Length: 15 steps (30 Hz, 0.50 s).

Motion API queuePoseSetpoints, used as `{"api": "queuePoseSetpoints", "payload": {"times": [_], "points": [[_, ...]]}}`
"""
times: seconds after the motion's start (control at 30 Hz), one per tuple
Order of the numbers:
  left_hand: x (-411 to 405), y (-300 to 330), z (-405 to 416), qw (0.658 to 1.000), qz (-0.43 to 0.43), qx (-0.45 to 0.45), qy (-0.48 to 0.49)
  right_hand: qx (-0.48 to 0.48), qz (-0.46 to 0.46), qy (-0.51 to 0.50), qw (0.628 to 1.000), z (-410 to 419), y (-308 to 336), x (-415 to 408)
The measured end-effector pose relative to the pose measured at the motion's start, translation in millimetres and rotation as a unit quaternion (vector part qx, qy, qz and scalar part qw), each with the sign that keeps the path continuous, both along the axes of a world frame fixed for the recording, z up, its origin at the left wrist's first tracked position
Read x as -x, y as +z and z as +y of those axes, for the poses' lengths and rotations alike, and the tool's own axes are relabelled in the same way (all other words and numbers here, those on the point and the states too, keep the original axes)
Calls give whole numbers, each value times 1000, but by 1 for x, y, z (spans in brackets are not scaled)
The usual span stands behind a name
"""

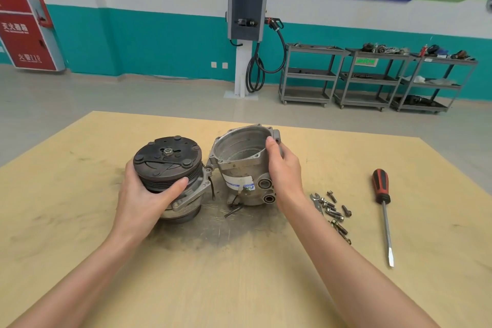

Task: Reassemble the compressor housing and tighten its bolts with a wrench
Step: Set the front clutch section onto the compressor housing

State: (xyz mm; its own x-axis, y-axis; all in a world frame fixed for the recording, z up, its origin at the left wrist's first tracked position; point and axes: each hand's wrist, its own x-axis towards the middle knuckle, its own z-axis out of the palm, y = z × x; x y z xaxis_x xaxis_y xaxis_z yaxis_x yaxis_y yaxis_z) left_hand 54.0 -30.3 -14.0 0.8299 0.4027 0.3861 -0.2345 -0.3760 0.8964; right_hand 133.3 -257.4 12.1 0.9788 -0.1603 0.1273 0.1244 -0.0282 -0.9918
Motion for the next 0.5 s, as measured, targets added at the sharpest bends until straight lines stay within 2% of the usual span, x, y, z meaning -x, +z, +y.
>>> {"api": "queuePoseSetpoints", "payload": {"times": [0.5], "points": [[-23,-3,-33,998,22,5,-56,-59,-11,-45,997,-37,-8,-9]]}}
